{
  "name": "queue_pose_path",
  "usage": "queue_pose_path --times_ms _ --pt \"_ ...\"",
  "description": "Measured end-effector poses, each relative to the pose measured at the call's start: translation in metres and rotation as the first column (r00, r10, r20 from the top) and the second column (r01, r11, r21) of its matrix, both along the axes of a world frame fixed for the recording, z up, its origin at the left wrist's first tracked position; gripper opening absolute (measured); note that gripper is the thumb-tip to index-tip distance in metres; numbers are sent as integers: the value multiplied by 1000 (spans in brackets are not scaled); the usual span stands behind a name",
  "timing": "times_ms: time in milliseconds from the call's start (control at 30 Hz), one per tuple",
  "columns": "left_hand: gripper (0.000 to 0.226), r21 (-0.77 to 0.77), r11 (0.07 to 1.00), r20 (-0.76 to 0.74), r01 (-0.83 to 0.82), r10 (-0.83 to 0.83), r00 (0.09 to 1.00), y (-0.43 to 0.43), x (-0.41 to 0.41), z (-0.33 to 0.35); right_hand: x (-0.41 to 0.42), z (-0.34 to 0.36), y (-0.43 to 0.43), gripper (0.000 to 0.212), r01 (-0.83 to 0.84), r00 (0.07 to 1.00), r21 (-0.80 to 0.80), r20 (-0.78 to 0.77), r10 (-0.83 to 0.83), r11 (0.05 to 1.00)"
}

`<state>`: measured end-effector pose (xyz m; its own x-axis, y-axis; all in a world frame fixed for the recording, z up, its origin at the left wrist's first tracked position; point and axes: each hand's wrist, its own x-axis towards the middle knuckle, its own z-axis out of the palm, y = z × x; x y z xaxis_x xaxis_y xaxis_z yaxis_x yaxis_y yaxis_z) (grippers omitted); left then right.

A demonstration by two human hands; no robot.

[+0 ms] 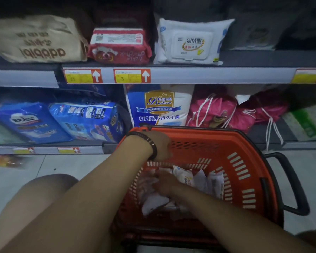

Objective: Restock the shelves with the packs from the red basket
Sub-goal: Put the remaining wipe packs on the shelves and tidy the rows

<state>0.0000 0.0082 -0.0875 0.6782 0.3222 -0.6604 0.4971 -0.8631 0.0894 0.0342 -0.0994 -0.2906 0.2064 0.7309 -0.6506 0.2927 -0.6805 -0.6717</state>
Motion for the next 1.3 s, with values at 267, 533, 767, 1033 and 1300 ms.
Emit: queue_pose_path --times_ms 267,533,767,1033,1300 --pt "66 -179 939 115 -294 317 942 3 -30 17 83 155 -55 18 71 992 361 70 -103 930" --pt "44 -889 47 -125 -455 932 340 -47 -14 8 86 205 -116 63 -4 929 550 312 -201 835" --pt "30 -987 -54 -70 -154 993 97 -43 -1 27 112 217 -124 104 476 842 554 -60 -537 683" --pt "31 -991 -135 -134 -18 991 -17 -48 5 34 136 218 -124 45 714 671 561 -378 -637 419" --pt "35 -996 5 -14 89 978 -209 -47 7 25 136 224 -110 52 957 285 275 -815 -504 95"
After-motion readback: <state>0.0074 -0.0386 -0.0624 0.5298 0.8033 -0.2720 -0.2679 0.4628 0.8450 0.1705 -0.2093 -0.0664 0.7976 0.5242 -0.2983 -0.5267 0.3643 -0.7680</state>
